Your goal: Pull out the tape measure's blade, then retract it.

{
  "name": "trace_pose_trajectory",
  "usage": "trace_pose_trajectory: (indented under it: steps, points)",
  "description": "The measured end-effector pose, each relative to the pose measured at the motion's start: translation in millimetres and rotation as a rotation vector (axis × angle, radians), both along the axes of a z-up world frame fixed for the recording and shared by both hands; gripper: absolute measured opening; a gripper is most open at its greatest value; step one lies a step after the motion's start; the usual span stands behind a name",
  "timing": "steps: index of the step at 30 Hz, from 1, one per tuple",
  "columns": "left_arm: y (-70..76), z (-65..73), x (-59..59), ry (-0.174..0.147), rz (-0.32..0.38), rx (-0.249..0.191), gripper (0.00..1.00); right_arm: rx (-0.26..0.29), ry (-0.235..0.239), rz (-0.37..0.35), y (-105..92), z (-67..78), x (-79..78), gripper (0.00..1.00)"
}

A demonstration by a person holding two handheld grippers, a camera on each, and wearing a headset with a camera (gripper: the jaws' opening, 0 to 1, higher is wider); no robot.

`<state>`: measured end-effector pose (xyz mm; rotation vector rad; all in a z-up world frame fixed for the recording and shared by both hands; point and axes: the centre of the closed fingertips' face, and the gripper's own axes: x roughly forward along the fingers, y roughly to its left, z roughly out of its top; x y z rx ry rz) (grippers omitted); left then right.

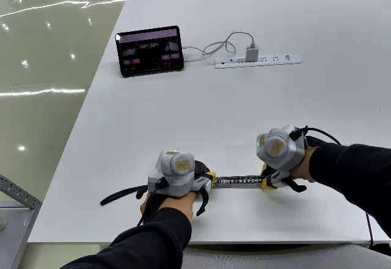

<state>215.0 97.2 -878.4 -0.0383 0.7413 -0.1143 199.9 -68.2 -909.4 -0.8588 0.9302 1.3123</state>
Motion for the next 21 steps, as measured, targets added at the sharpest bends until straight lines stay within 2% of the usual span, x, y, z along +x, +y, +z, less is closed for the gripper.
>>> trace_pose_trajectory:
  steps: [21]
  points:
    - [-0.2,0.0,0.0,0.0,-0.001,0.0,0.61,0.018,0.002,0.004,13.4,-0.5,-0.9,0.11]
